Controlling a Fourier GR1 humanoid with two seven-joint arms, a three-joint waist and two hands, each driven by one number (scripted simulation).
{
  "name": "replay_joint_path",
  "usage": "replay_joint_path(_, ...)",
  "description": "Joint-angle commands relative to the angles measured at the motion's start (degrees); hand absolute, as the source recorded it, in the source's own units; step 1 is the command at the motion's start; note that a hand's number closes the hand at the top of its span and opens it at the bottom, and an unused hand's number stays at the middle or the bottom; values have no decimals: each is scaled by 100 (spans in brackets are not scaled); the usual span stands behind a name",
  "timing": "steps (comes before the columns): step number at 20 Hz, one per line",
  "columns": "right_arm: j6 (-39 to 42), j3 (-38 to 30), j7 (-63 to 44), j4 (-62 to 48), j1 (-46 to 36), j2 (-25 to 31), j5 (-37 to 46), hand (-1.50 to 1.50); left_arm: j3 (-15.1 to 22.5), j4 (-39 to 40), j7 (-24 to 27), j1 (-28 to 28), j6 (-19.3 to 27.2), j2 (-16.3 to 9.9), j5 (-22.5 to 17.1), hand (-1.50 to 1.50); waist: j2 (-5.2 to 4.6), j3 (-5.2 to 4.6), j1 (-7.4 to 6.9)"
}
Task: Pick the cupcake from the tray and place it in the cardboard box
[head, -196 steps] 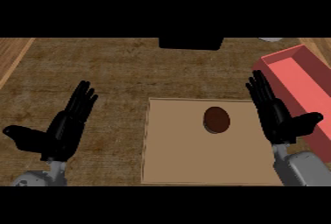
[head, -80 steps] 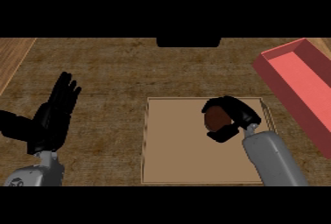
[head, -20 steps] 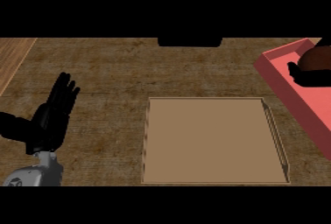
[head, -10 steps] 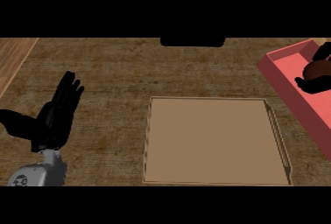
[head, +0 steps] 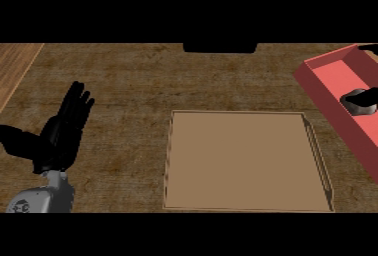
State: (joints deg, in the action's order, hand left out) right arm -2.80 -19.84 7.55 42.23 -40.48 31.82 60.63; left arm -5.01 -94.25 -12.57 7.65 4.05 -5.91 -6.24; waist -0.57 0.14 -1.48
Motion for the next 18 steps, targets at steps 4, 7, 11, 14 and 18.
replay_joint_path(4, -716, -1049, 1299, -28, -466, -16, -1348, -150, -7, -75, -30, -115, -15, -21, -3, 0, 29, 3, 36)
replay_joint_path(7, -248, -1473, 1363, -356, -652, 20, -1957, -150, 54, 151, 282, -36, 160, 143, 191, 0, 21, -5, 91)
replay_joint_path(11, 261, -2150, 1088, -469, -850, -177, -2874, -150, 112, -163, -107, -30, 219, 146, 149, 0, 58, -1, 117)
replay_joint_path(14, 904, -2566, 798, -443, -945, 92, -3466, -150, 63, -254, -193, -151, 242, 96, 155, 0, 90, -9, 168)
replay_joint_path(18, 1097, -2865, 1088, -846, -788, 399, -3920, -150, -83, -142, -262, 58, 19, -82, -53, 0, 45, -9, 108)
